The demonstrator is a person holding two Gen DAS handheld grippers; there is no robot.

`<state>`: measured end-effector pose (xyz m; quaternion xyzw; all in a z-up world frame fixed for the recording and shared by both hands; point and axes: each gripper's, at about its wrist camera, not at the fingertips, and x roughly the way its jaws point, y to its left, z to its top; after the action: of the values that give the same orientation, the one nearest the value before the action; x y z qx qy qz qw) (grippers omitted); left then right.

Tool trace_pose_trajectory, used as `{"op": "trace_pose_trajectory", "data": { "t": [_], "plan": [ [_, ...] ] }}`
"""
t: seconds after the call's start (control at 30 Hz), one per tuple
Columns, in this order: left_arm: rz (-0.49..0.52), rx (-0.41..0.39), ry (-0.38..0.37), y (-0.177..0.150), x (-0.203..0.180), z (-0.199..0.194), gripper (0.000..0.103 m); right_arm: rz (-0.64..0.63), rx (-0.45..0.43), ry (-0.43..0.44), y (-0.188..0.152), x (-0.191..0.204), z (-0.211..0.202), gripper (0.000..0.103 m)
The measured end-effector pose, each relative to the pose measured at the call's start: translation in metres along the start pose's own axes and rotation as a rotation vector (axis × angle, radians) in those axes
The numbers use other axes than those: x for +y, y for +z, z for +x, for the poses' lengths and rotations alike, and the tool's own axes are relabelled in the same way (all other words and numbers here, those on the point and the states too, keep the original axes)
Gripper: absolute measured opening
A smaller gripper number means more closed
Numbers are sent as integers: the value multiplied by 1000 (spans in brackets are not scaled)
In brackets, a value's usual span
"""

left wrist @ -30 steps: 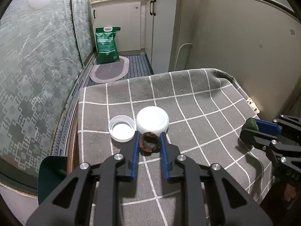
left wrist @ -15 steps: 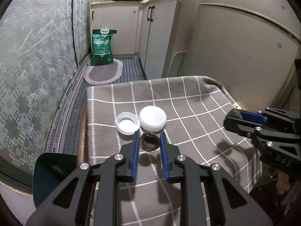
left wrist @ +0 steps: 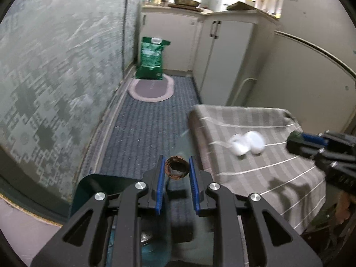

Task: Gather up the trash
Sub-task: 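Carry the nut shell and lime to the teal bin and release both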

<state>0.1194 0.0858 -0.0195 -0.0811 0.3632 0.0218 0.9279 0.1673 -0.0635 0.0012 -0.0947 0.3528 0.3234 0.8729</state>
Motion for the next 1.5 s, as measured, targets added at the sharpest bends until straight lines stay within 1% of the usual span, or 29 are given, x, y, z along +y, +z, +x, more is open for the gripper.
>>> {"op": "trace_pose_trajectory", "data": {
  "t": [0.17, 0.37, 0.53, 0.67, 0.9, 1.07, 1.13, 1.17, 1.2, 1.33, 1.5],
  "plan": [
    [-9, 55, 30, -21, 30, 8, 23, -27, -2, 26, 14, 27, 8, 24],
    [26, 150, 84, -55, 49, 32, 23, -64, 11, 56, 25, 59, 21, 24],
    [2, 219, 114, -78, 76, 47, 23, -90, 20, 78, 32, 81, 31, 24],
    [-15, 260, 132, -87, 94, 54, 23, -112, 37, 89, 35, 99, 41, 24],
    [-18, 310, 145, -99, 107, 61, 23, -137, 67, 109, 37, 121, 56, 24],
    [-26, 301, 151, -101, 115, 57, 25, -151, 90, 125, 38, 136, 67, 24],
    [-40, 293, 143, -100, 119, 53, 28, -159, 100, 127, 38, 141, 71, 24],
    [-44, 288, 142, -99, 120, 51, 31, -163, 107, 127, 37, 144, 74, 24],
    [-48, 283, 137, -99, 122, 49, 31, -165, 111, 127, 37, 146, 76, 24],
    [-57, 256, 129, -95, 129, 40, 30, -175, 137, 132, 34, 157, 88, 24],
    [-95, 194, 103, -83, 138, 17, 24, -191, 176, 138, 29, 170, 105, 23]
  ]
}}
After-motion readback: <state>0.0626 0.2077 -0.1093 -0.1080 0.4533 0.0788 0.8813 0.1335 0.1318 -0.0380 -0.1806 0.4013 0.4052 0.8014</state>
